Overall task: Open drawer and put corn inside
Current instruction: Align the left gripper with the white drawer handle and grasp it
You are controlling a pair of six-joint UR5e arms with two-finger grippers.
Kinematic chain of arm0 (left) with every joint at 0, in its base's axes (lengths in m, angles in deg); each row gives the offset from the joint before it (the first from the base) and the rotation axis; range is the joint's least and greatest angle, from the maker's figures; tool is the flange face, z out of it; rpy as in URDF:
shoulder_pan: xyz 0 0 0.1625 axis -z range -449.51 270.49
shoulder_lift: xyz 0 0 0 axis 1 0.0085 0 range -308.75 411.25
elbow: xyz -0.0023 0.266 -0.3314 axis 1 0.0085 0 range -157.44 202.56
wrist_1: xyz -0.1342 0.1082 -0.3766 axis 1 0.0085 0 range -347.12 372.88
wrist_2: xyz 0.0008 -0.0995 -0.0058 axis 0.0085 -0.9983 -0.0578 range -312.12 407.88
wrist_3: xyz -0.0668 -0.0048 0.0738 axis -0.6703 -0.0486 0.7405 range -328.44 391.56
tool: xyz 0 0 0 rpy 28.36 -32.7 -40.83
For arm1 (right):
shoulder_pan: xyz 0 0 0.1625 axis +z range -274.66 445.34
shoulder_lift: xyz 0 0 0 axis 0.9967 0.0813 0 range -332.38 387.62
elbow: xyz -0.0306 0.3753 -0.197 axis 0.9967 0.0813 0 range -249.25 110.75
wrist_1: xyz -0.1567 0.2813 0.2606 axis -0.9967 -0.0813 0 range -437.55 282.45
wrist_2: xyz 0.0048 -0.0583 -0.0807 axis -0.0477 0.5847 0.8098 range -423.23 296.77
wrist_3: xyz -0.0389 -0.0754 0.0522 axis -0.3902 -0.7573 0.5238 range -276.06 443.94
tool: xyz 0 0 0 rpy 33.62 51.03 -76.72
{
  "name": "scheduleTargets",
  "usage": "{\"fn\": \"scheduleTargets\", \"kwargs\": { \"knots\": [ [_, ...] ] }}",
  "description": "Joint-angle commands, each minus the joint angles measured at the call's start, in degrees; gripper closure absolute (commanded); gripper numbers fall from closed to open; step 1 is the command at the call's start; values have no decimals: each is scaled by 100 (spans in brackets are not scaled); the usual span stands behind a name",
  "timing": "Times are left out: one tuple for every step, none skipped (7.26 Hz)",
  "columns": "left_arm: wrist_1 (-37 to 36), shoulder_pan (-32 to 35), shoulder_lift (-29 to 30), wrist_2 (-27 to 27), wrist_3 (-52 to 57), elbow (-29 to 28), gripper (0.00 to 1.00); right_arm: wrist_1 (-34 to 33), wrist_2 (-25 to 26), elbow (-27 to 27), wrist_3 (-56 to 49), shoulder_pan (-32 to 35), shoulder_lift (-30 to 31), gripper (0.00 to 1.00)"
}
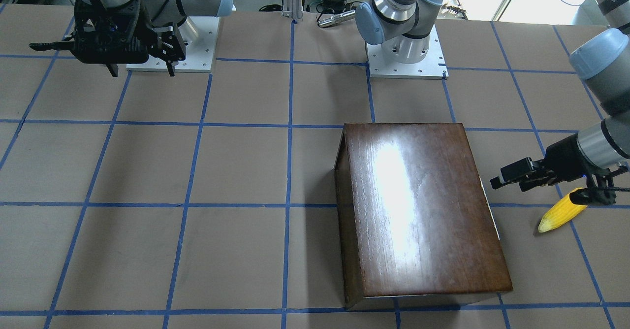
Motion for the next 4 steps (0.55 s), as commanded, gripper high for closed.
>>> {"fn": "scheduleTargets", "kwargs": {
  "knots": [
    [30,121,52,-145,71,-10,0,0,2,0,0,0,3,0],
    [-22,226,78,-145,106,-36,0,0,2,0,0,0,3,0],
    [-75,227,174,-145,141,-45,0,0,2,0,0,0,3,0],
    [-84,262,254,-145,133,-62,0,0,-6,0,0,0,-5,0]
  ]
}}
